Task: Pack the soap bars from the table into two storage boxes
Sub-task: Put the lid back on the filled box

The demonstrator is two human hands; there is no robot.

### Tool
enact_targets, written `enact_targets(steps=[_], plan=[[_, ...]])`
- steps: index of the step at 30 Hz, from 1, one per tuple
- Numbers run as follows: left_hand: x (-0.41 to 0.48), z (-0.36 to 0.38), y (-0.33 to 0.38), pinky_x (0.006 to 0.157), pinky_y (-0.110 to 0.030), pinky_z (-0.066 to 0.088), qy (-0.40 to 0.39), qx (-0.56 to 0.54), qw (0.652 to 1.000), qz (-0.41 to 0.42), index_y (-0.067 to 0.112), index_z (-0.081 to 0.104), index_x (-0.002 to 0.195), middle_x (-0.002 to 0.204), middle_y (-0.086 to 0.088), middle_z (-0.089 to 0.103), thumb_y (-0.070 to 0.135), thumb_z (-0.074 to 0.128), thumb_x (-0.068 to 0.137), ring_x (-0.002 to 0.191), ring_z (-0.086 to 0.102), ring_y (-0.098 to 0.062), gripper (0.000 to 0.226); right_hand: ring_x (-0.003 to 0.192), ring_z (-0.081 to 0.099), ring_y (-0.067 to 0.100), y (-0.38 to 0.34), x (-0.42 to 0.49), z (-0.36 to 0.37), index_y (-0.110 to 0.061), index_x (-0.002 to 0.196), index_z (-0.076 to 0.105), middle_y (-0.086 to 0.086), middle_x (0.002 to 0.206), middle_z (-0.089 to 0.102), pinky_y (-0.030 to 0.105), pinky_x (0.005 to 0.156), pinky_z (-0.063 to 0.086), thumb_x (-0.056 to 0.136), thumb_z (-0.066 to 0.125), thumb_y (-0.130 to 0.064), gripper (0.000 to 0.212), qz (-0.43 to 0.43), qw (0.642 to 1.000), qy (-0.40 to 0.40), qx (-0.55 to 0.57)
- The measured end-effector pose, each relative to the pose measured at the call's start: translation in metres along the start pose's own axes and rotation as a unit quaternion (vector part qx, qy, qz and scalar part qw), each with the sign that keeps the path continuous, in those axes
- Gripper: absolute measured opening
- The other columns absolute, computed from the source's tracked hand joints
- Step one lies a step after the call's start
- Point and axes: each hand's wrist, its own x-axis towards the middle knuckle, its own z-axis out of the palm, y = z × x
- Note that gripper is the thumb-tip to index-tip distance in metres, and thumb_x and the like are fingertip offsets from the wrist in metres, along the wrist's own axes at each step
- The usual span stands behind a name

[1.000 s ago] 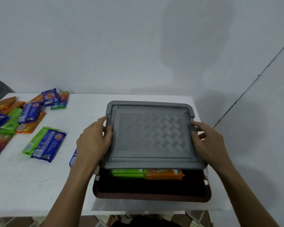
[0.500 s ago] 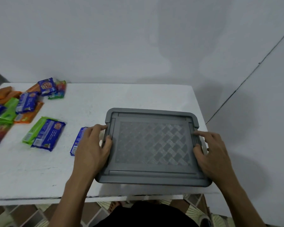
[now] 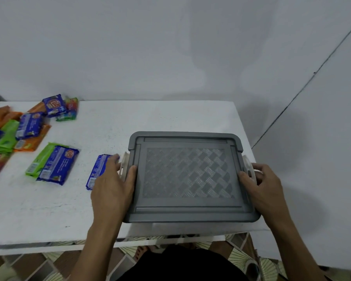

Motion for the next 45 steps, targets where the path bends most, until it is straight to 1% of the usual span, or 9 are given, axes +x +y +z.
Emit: enact_targets(steps=[7, 11, 14, 16, 18, 20, 22, 30, 45], plan=[[-0.001, -0.004, 0.0, 0.067, -0.029, 0.037, 0.036, -0.01, 0.998, 0.042, 0.023, 0.064, 0.11, 0.094, -0.002, 0.069, 0.046, 0.063, 0.086, 0.074, 0.054, -0.012, 0.033, 0.078, 0.062, 0.017, -0.003, -0.002, 0.005, -0.022, 0.106, 0.055, -0.015, 0.099, 0.057, 0.038, 0.068, 0.058, 0.089, 0.064, -0.011, 0.022, -0.085, 0.996, 0.008, 0.012], [0.0, -0.008, 0.001, 0.069, -0.03, 0.041, -0.016, 0.017, 0.998, 0.066, 0.026, 0.061, 0.114, 0.101, 0.005, 0.065, 0.069, 0.052, 0.077, 0.084, 0.058, -0.015, 0.058, 0.076, 0.062, 0.023, -0.005, -0.002, 0.006, -0.021, 0.109, 0.063, -0.008, 0.104, 0.061, 0.047, 0.068, 0.06, 0.09, 0.063, -0.01, 0.022, -0.087, 0.996, 0.012, 0.032], [-0.002, -0.006, 0.003, 0.077, -0.035, 0.045, -0.03, 0.082, 0.992, 0.094, 0.023, 0.053, 0.123, 0.12, 0.0, 0.063, 0.074, 0.046, 0.077, 0.104, 0.059, -0.021, 0.069, 0.084, 0.062, 0.022, -0.009, -0.007, 0.007, -0.015, 0.118, 0.06, 0.002, 0.109, 0.062, 0.038, 0.072, 0.057, 0.088, 0.067, -0.02, 0.031, -0.115, 0.992, 0.015, -0.045], [-0.008, -0.002, 0.002, 0.097, -0.039, 0.041, -0.091, 0.074, 0.988, 0.105, 0.019, 0.036, 0.139, 0.143, -0.005, 0.044, 0.079, 0.048, 0.072, 0.129, 0.043, -0.022, 0.09, 0.117, 0.052, 0.026, -0.01, -0.015, 0.008, -0.016, 0.133, 0.051, 0.007, 0.132, 0.052, 0.035, 0.095, 0.046, 0.083, 0.064, -0.051, 0.062, -0.148, 0.978, -0.022, -0.144], [-0.01, -0.002, -0.004, 0.117, -0.036, 0.017, -0.167, 0.052, 0.977, 0.119, 0.024, 0.006, 0.153, 0.162, 0.003, 0.003, 0.09, 0.044, 0.064, 0.148, 0.007, -0.016, 0.117, 0.146, 0.017, 0.021, -0.012, -0.023, 0.007, -0.028, 0.145, 0.037, 0.002, 0.159, 0.02, 0.036, 0.113, 0.022, 0.076, 0.047, -0.078, 0.086, -0.199, 0.947, -0.08, -0.238], [-0.006, -0.004, -0.011, 0.118, -0.035, 0.003, -0.213, 0.06, 0.961, 0.165, 0.032, -0.013, 0.151, 0.156, 0.016, -0.028, 0.098, 0.038, 0.054, 0.145, -0.018, -0.007, 0.128, 0.15, -0.006, 0.012, -0.013, -0.025, 0.005, -0.034, 0.15, 0.026, -0.005, 0.163, 0.003, 0.041, 0.12, 0.007, 0.073, 0.036, -0.089, 0.096, -0.269, 0.91, -0.136, -0.286], [-0.002, -0.01, -0.014, 0.118, -0.039, 0.002, -0.252, 0.066, 0.945, 0.199, 0.037, -0.016, 0.149, 0.15, 0.021, -0.036, 0.099, 0.042, 0.048, 0.141, -0.027, -0.002, 0.132, 0.15, -0.006, 0.01, -0.011, -0.023, 0.001, -0.033, 0.151, 0.021, -0.009, 0.162, 0.006, 0.051, 0.121, 0.009, 0.069, 0.037, -0.093, 0.103, -0.319, 0.877, -0.18, -0.31], [0.01, -0.022, -0.021, 0.111, -0.042, 0.004, -0.305, 0.154, 0.877, 0.337, 0.047, -0.014, 0.147, 0.15, 0.017, -0.038, 0.087, 0.065, 0.051, 0.137, -0.039, -0.015, 0.13, 0.149, 0.016, 0.021, -0.005, -0.016, -0.001, -0.029, 0.147, 0.039, 0.002, 0.159, 0.026, 0.064, 0.112, 0.024, 0.067, 0.048, -0.09, 0.101, -0.396, 0.839, -0.185, -0.323], [0.099, 0.021, 0.016, 0.118, -0.042, 0.009, -0.291, 0.097, 0.907, 0.288, 0.038, 0.004, 0.152, 0.151, 0.013, -0.038, 0.093, 0.055, 0.045, 0.14, -0.032, -0.006, 0.131, 0.15, 0.007, 0.018, -0.028, 0.09, 0.012, -0.042, 0.148, 0.022, -0.009, 0.161, 0.013, 0.047, 0.12, 0.006, 0.065, 0.031, -0.096, 0.099, -0.327, 0.846, -0.222, -0.358]])
